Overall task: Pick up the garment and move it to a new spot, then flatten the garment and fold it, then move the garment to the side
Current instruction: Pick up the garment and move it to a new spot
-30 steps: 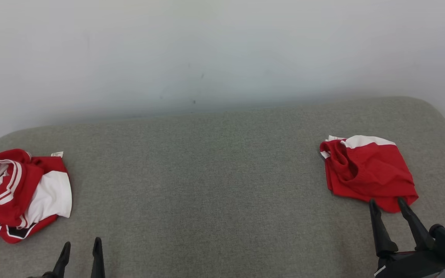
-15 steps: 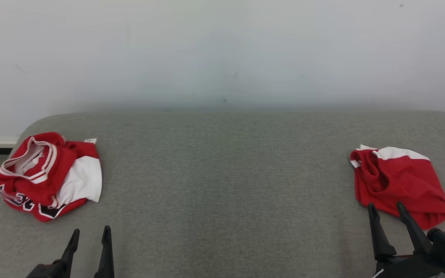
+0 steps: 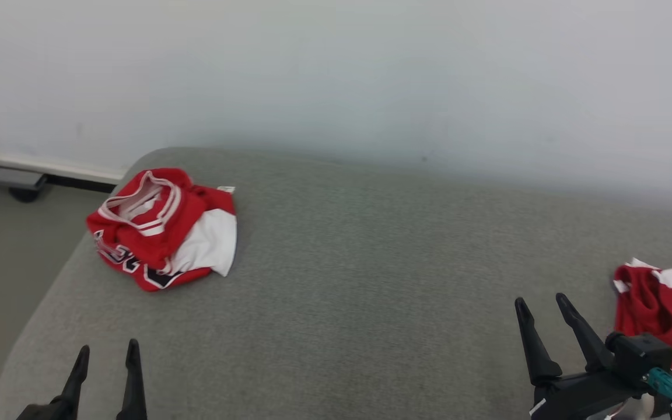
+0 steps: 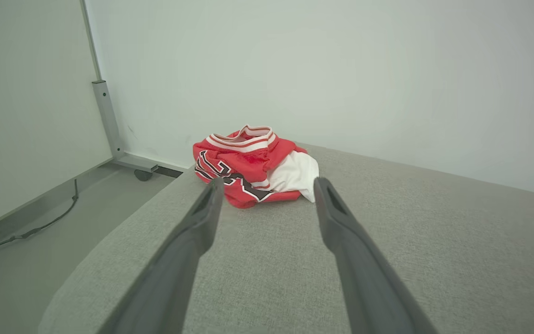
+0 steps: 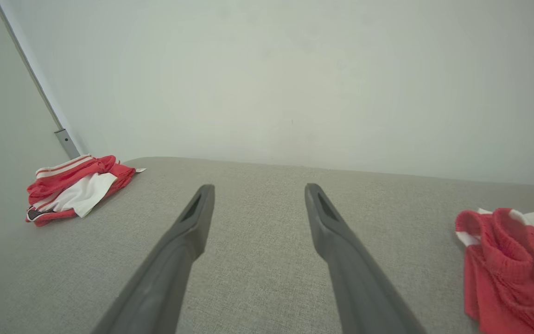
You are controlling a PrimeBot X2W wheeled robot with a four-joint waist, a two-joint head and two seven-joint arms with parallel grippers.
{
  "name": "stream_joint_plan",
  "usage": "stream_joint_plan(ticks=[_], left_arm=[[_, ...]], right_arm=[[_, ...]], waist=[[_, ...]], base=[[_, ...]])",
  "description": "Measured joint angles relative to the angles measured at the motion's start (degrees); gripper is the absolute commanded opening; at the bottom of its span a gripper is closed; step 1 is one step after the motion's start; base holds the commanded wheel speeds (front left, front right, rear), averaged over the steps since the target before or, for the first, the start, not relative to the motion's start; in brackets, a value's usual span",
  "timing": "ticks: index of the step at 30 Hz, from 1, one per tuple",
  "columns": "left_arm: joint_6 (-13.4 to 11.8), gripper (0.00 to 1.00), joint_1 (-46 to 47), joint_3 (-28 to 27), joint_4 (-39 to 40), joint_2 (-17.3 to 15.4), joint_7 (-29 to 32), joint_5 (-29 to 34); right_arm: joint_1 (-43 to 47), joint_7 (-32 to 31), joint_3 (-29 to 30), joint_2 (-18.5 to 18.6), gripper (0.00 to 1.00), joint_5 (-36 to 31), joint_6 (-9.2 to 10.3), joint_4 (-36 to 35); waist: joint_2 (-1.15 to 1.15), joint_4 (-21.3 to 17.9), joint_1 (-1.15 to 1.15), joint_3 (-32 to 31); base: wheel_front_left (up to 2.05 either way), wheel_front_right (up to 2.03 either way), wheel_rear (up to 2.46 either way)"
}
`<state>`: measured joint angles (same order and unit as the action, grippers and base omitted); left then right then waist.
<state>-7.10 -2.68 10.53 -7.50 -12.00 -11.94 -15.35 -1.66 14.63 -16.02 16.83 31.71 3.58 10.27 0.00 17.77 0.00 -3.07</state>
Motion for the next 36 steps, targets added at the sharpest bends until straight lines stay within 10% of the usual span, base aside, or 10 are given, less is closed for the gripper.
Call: stream_joint_plan(ticks=[16, 31, 36], left_arm=[[0.0, 1.0, -4.0, -10.3, 3.0, 3.7, -0.3, 2.9], [0.1, 1.0, -3.9, -9.3, 4.5, 4.8, 0.5, 3.8], [4.4, 1.0, 3.2, -7.7, 1.9, 2.3, 3.7, 2.5]], right_arm=[[-10.2, -0.5, -4.6, -1.7, 1.0, -2.7, -3.02, 4.5], [-11.8, -0.5, -5.1, -1.9, 1.0, -3.1, -4.6, 9.2], [-11.7, -0.5, -5.3, -1.9, 1.0, -3.2, -4.87, 10.0]], waist=[[0.0, 11.5, 0.0, 2.0], [0.0, 12.2, 0.0, 2.6], [0.0, 11.8, 0.0, 2.5]], base=[[0.0, 0.0, 0.0], [0.0, 0.0, 0.0], [0.0, 0.0, 0.0]])
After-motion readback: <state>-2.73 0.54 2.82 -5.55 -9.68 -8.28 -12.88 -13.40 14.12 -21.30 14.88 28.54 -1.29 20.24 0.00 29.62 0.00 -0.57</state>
